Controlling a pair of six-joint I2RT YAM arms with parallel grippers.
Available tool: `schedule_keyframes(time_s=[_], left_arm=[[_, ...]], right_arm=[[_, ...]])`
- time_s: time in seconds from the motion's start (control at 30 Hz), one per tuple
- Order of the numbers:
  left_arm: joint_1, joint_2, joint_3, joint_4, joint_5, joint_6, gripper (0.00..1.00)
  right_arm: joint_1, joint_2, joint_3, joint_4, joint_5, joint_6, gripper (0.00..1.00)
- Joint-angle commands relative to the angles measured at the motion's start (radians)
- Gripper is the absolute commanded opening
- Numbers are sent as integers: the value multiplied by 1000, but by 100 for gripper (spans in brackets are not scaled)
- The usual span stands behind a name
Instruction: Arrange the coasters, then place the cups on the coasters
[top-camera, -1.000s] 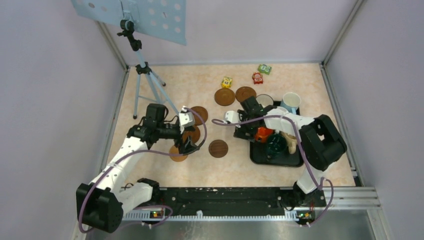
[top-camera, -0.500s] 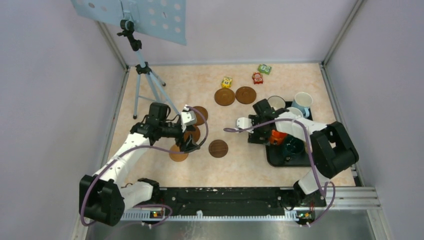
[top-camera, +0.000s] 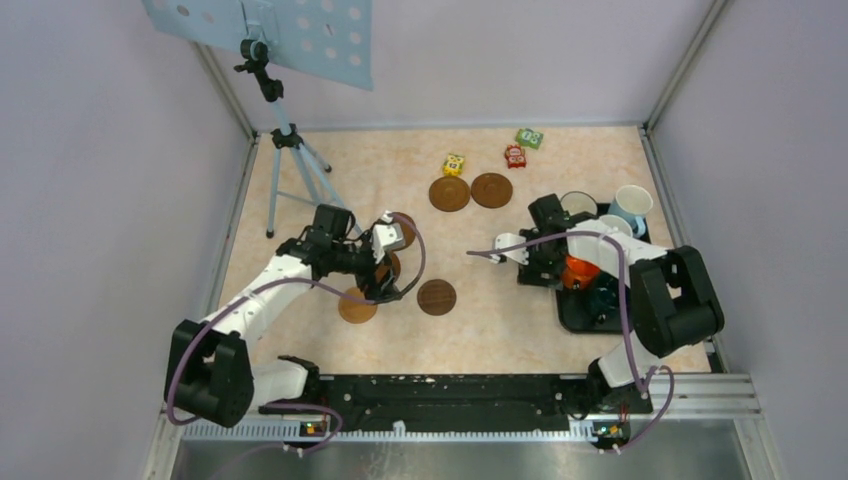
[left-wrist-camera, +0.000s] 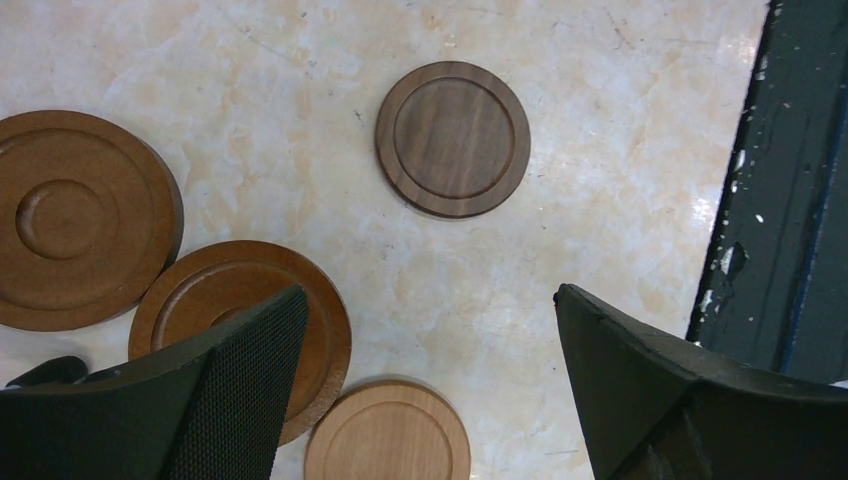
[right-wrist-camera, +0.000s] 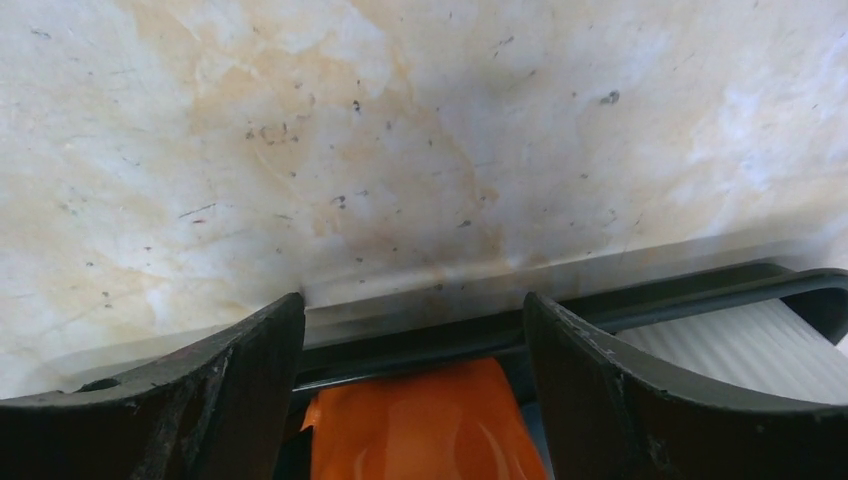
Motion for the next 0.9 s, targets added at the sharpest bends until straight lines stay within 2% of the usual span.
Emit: schedule_keyframes(time_s=[0.0, 0.1, 0.13, 0.2, 0.37, 0.47, 0.57, 0.7, 0.87], left_arm=[[-40, 40, 62, 75, -93, -36, 99], [-73, 85, 98, 131, -190, -78, 99], [-90, 143, 141, 163, -242, -106, 99], [-104, 196, 185, 194, -294, -139, 98], [-123, 341, 302, 332, -424, -253, 93], [-135, 451, 409, 394, -488, -316, 92], [-139, 605, 550, 395, -541, -401, 93], [-139, 781, 739, 365, -632, -484, 93], [-140, 917, 838, 451, -679, -505, 91]], right_arm=[[-30, -41, 54, -92, 3, 68, 78], [-31, -52, 148, -80, -120, 181, 78], [-30, -54, 222, -36, -208, 301, 77], [-29, -48, 273, 41, -248, 430, 76], [-23, 28, 364, 270, -237, 763, 72], [-22, 124, 440, 331, -203, 918, 68], [-17, 216, 496, 376, -150, 1007, 65], [-16, 312, 531, 455, -68, 1043, 65], [-15, 412, 575, 498, -22, 1059, 69]])
